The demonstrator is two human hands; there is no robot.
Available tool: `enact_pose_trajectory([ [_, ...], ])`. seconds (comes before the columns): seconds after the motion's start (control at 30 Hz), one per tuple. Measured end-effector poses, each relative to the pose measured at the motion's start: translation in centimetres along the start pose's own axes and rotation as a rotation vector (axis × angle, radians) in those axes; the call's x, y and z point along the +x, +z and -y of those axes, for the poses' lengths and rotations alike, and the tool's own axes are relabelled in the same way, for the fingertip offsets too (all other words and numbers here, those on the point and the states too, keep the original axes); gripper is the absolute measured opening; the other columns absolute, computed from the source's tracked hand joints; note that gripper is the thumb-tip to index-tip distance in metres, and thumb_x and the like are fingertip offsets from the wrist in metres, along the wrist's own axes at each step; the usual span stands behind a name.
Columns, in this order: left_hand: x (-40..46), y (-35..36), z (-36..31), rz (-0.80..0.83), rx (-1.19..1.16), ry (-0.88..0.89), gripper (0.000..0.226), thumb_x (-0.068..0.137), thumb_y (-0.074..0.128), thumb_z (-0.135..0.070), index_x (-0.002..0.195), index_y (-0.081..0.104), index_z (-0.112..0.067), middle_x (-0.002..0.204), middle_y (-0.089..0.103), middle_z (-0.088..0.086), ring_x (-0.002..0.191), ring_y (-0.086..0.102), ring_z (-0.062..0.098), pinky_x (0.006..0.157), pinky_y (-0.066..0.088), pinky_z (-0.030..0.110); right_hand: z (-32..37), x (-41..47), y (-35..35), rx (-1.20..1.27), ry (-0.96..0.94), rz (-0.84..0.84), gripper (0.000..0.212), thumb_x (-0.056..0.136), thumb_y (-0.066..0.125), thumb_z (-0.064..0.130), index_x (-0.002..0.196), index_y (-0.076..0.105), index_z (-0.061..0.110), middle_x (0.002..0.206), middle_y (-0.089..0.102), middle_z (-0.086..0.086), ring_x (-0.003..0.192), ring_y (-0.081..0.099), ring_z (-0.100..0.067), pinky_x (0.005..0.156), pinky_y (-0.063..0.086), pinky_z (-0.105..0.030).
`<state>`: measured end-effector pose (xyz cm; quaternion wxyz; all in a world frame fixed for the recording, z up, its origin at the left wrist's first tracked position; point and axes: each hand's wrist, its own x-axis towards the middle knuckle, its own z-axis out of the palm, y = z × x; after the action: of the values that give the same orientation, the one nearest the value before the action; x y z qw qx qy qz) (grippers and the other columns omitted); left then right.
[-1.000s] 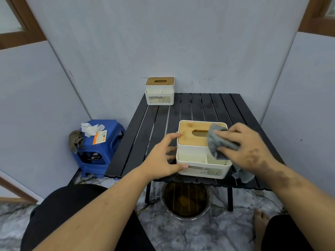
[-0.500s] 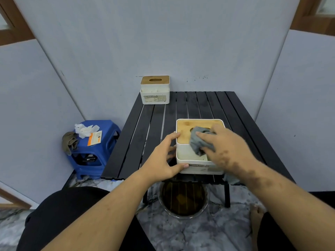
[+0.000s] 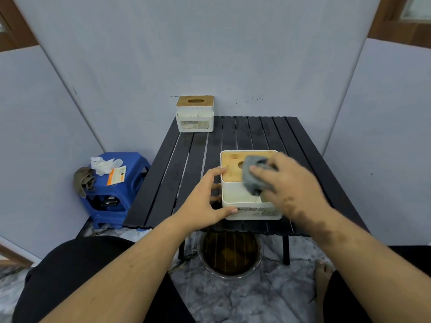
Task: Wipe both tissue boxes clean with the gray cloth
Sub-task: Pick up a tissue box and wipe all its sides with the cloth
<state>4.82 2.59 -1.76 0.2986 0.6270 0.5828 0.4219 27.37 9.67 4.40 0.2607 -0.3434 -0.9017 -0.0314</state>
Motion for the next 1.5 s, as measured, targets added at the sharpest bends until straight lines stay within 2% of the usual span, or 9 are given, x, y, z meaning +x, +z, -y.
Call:
enact_pose_trajectory([
  [0.17,-0.2,0.0,0.0,-0.064,-0.052,-0.009,0.087,0.072,0.095,-0.022,0.136,0.04,-0.046,0.139,0.057,-0.009,0.123,0.062,0.007,0.092,0.057,0.023,0.4,0.5,2.1,0.03,-0.193,0.028,0.043,0.073,0.084,0.014,0.114,0.072,0.02,0.084,0.054,-0.008,0.068,0.054,-0.024,0.047,0.042,-0.031],
  [0.37,0.2,-0.1,0.2,-0.065,-0.049,-0.018,0.086,0.076,0.091,-0.028,0.14,0.038,-0.05,0.151,0.045,-0.012,0.133,0.053,0.012,0.1,0.057,0.031,-2.6,0.5,-0.2,0.37,0.467,0.014,0.029,0.082,0.078,0.011,0.107,0.067,0.001,0.085,0.052,0.006,0.074,0.057,0.005,0.064,0.041,-0.006],
  [0.53,0.1,0.2,0.0,-0.076,-0.103,-0.025,0.084,0.077,0.091,-0.018,0.14,0.042,-0.045,0.143,0.055,-0.013,0.128,0.059,0.009,0.098,0.059,0.036,3.4,2.7,1.0,0.066,0.169,0.216,0.03,0.087,0.067,0.028,0.116,0.062,0.02,0.102,0.04,0.001,0.088,0.05,-0.017,0.072,0.048,-0.033],
  [0.63,0.2,0.1,0.1,-0.069,-0.122,-0.015,0.081,0.077,0.09,-0.013,0.14,0.045,-0.036,0.131,0.065,-0.011,0.123,0.064,0.014,0.097,0.059,0.04,5.5,4.3,2.0,0.025,0.121,0.26,0.028,0.088,0.065,0.029,0.112,0.059,0.016,0.101,0.038,-0.001,0.087,0.053,-0.02,0.068,0.049,-0.032],
  [0.73,0.4,0.0,0.0,-0.058,-0.101,-0.024,0.081,0.076,0.09,-0.018,0.136,0.043,-0.047,0.143,0.057,-0.009,0.126,0.061,0.012,0.098,0.059,0.037,3.5,4.4,1.3,0.151,0.202,0.275,0.021,0.092,0.063,0.025,0.111,0.065,0.017,0.093,0.042,0.003,0.08,0.05,-0.014,0.067,0.043,-0.017],
  [0.83,0.6,-0.1,0.0,-0.044,-0.069,-0.03,0.082,0.078,0.089,-0.022,0.135,0.04,-0.052,0.154,0.045,-0.01,0.132,0.055,0.009,0.099,0.057,0.028,-1.0,2.6,-0.5,0.155,0.329,0.279,0.007,0.085,0.071,0.028,0.09,0.07,0.033,0.09,0.049,0.005,0.078,0.055,-0.012,0.069,0.047,-0.023],
  [1.0,0.6,0.0,0.2,-0.018,0.003,-0.042,0.087,0.081,0.086,-0.025,0.144,0.033,-0.049,0.151,0.045,-0.014,0.134,0.052,0.007,0.097,0.054,0.019,-7.3,-1.1,-1.7,0.295,0.553,0.06,0.015,0.08,0.078,0.021,0.095,0.074,0.023,0.086,0.07,0.0,0.08,0.064,-0.02,0.075,0.053,-0.035],
  [1.17,0.4,0.5,-0.2,-0.048,-0.031,-0.069,0.089,0.081,0.085,-0.014,0.147,0.034,-0.044,0.146,0.044,-0.021,0.13,0.054,0.009,0.099,0.056,0.026,-5.6,-3.7,0.1,0.999,0.601,0.114,0.045,0.082,0.079,0.02,0.123,0.063,0.025,0.11,0.073,0.005,0.098,0.071,-0.014,0.082,0.058,-0.025],
  [1.5,2.3,0.6,-0.8,-0.147,-0.055,-0.116,0.093,0.076,0.088,-0.008,0.139,0.033,-0.049,0.131,0.053,-0.026,0.122,0.061,0.006,0.098,0.059,0.037,-2.4,-2.4,2.6,0.934,0.622,-0.033,0.067,0.065,0.09,0.006,0.112,0.051,0.033,0.109,0.061,0.015,0.087,0.057,0.023,0.067,0.048,-0.003],
])
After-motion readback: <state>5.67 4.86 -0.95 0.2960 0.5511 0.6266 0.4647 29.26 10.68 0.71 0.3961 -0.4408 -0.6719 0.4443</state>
